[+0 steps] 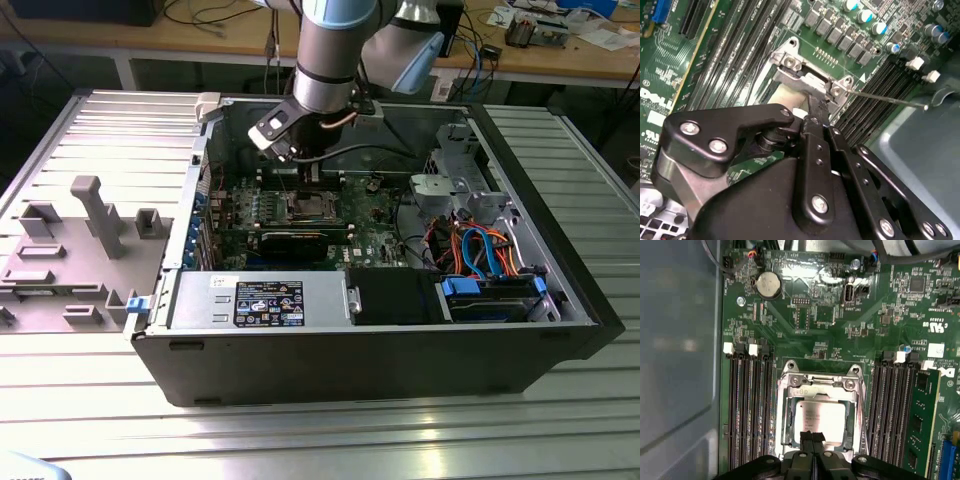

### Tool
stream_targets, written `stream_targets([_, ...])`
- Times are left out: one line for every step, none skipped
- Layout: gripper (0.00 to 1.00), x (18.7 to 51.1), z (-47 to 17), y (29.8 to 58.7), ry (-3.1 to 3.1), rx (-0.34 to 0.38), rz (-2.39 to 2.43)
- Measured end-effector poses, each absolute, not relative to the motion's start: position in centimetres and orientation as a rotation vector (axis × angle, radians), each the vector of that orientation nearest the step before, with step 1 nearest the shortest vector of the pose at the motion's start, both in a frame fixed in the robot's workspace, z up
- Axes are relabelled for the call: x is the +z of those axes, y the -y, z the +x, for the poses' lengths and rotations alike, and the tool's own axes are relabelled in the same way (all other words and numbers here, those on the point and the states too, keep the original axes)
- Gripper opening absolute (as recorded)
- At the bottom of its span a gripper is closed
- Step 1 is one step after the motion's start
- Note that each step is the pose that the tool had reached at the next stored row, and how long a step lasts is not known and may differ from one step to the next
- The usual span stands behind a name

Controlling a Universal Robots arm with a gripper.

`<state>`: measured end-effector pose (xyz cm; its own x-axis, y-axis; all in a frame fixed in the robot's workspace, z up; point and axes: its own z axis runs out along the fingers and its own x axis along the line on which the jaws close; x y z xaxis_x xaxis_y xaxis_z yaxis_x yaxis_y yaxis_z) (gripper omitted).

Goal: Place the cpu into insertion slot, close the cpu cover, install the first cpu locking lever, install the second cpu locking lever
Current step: 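Close the cpu cover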

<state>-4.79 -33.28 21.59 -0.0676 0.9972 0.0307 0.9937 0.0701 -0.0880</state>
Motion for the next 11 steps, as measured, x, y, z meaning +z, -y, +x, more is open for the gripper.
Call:
stream_targets([0.11, 21.55, -4.83, 33.28, 2.236, 0.067, -2.087])
stream_targets([0.11, 21.51, -4.84, 33.28, 2.236, 0.066, -2.087])
stream_targets([0.11, 21.47, -4.84, 33.28, 2.236, 0.067, -2.086])
stream_targets([0.11, 21.44, -4.85, 33.28, 2.236, 0.067, -2.087])
stream_targets([0.11, 21.41, -4.86, 33.28, 2.236, 0.067, -2.087])
stream_targets([0.11, 21.37, -4.89, 33.28, 2.236, 0.066, -2.087])
stream_targets([0.11, 21.33, -4.92, 33.27, 2.236, 0.066, -2.087])
stream_targets([0.11, 21.28, -4.97, 33.28, 2.236, 0.066, -2.087])
stream_targets([0.11, 21.23, -5.02, 33.28, 2.236, 0.066, -2.087])
stream_targets([0.11, 21.17, -5.07, 33.28, 2.236, 0.066, -2.087])
stream_targets([0.11, 21.02, -5.19, 33.28, 2.236, 0.066, -2.087])
